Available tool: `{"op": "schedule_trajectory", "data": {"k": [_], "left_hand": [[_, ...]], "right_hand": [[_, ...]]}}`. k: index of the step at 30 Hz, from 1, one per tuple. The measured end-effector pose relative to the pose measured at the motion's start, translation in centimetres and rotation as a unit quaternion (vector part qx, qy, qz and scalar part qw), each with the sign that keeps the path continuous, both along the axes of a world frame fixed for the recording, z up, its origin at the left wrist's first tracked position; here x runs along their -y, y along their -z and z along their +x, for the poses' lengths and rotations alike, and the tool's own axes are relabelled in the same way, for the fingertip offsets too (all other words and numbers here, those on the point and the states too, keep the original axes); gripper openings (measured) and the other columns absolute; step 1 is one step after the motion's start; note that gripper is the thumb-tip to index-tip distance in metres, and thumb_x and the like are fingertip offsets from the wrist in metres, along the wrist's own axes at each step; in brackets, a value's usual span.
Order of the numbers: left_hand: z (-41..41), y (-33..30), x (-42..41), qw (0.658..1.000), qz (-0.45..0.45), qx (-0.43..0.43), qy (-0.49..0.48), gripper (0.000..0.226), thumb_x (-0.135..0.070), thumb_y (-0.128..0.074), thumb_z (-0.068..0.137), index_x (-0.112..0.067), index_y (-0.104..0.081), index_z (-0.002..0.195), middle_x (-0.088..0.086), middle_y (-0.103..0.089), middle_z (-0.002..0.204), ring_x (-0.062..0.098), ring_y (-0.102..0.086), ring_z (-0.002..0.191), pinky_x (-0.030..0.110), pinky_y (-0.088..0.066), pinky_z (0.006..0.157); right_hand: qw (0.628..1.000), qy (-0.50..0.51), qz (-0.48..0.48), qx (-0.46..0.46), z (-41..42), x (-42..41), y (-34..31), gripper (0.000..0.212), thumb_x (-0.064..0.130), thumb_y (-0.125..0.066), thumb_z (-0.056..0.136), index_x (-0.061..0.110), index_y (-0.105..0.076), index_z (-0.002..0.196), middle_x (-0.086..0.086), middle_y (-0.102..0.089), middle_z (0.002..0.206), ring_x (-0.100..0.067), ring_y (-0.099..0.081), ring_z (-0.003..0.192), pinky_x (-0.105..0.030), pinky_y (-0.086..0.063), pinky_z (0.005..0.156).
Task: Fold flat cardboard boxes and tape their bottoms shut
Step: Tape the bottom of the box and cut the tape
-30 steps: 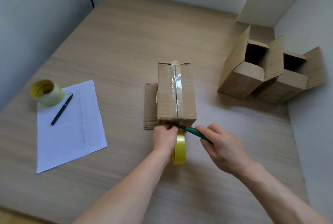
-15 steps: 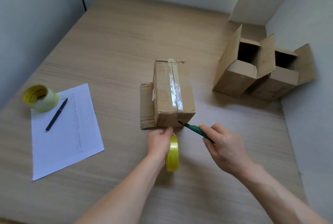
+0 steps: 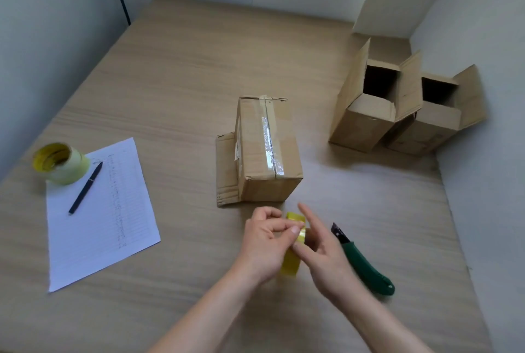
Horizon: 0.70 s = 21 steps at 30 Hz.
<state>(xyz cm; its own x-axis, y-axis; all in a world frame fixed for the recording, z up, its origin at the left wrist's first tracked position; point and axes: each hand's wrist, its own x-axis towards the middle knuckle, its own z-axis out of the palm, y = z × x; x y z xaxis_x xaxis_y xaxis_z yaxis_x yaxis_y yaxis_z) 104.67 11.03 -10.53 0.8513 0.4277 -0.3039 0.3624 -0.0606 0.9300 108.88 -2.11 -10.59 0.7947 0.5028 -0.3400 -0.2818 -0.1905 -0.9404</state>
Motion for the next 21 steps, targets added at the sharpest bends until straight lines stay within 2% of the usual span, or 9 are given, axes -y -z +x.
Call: {"op": "schedule_trajectory", "data": {"k": [3,5,7,8,11,14,16,19,21], "left_hand": [[-0.1,-1.6,0.0,0.999,0.005,0.033,0.004,0.023,-0.017,-0.072,0.087,-0.038,-0.077,0.084,-0.008,-0.047,0.122,0.019,-0.045,0.123,0.042,-0.042,0.107],[-0.4,-2.2,-0.1,0.997,0.020,0.074,0.000,0.017,-0.021,-0.070,0.087,-0.035,-0.079,0.087,-0.010,-0.047,0.124,0.017,-0.043,0.126,0.037,-0.043,0.105],[-0.9,-2.8,-0.1,0.993,0.049,0.110,-0.010,0.015,-0.029,-0.067,0.084,-0.033,-0.080,0.091,-0.010,-0.047,0.124,0.015,-0.042,0.126,0.022,-0.046,0.097],[-1.2,-2.9,-0.2,0.988,0.094,0.125,-0.010,0.017,-0.033,-0.065,0.084,-0.033,-0.079,0.094,-0.010,-0.048,0.125,0.014,-0.043,0.125,0.019,-0.046,0.093],[-1.4,-2.7,-1.1,0.937,0.310,0.158,0.002,0.033,-0.044,-0.056,0.089,-0.030,-0.073,0.115,-0.003,-0.055,0.124,0.019,-0.046,0.118,0.034,-0.043,0.099],[1.2,-3.2,-4.3,0.888,0.429,0.161,-0.039,0.050,-0.042,-0.060,0.087,-0.017,-0.062,0.130,0.006,-0.056,0.128,0.028,-0.049,0.119,0.041,-0.040,0.101],[3.9,-3.7,-6.5,0.847,0.513,0.134,0.044,0.053,-0.040,-0.071,0.080,-0.018,-0.064,0.128,0.012,-0.055,0.133,0.036,-0.047,0.124,0.045,-0.039,0.099],[6.7,-3.0,-8.0,0.822,0.529,0.062,0.201,0.046,-0.037,-0.078,0.077,-0.023,-0.068,0.120,0.010,-0.057,0.129,0.034,-0.047,0.122,0.045,-0.046,0.090],[7.0,-1.9,-8.9,0.822,0.528,0.079,0.199,0.039,-0.032,-0.081,0.074,-0.022,-0.072,0.111,0.008,-0.061,0.116,0.035,-0.051,0.112,0.039,-0.050,0.077]], "right_hand": [[0.986,0.068,0.123,-0.093,-0.6,-1.9,-1.5,0.033,0.013,-0.072,0.083,0.016,-0.062,0.114,-0.012,-0.072,0.101,-0.020,-0.067,0.089,-0.025,-0.054,0.070],[0.976,0.102,0.154,-0.116,-0.8,-2.1,-2.0,0.011,0.010,-0.062,0.089,0.013,-0.065,0.099,-0.018,-0.070,0.091,-0.024,-0.065,0.077,-0.029,-0.054,0.060],[0.982,0.108,0.127,-0.086,-0.6,-2.0,-2.2,0.017,0.006,-0.057,0.093,0.016,-0.069,0.087,-0.017,-0.064,0.077,-0.022,-0.058,0.059,-0.029,-0.051,0.048],[0.989,0.095,0.104,-0.052,-0.4,-1.9,-2.2,0.021,0.005,-0.057,0.095,0.016,-0.070,0.085,-0.016,-0.061,0.071,-0.020,-0.054,0.053,-0.028,-0.048,0.044],[0.996,0.071,0.020,0.048,0.6,-1.4,-2.3,0.024,0.006,-0.058,0.096,0.021,-0.072,0.083,-0.005,-0.060,0.064,-0.016,-0.051,0.049,-0.026,-0.045,0.044],[0.987,0.118,-0.060,0.092,2.1,0.0,-2.0,0.024,0.009,-0.059,0.095,0.026,-0.070,0.081,-0.003,-0.064,0.066,-0.019,-0.054,0.045,-0.021,-0.041,0.043],[0.981,0.123,-0.101,0.107,2.8,1.0,-1.7,0.025,0.010,-0.059,0.094,0.028,-0.069,0.081,-0.003,-0.065,0.068,-0.021,-0.057,0.046,-0.020,-0.042,0.043],[0.979,0.124,-0.126,0.106,3.1,1.7,-1.3,0.024,0.012,-0.060,0.094,0.031,-0.069,0.083,-0.004,-0.066,0.071,-0.024,-0.061,0.048,-0.022,-0.043,0.044],[0.978,0.129,-0.126,0.104,2.9,2.0,-1.3,0.024,0.013,-0.060,0.094,0.033,-0.069,0.084,-0.002,-0.067,0.071,-0.023,-0.062,0.047,-0.022,-0.044,0.044]]}}
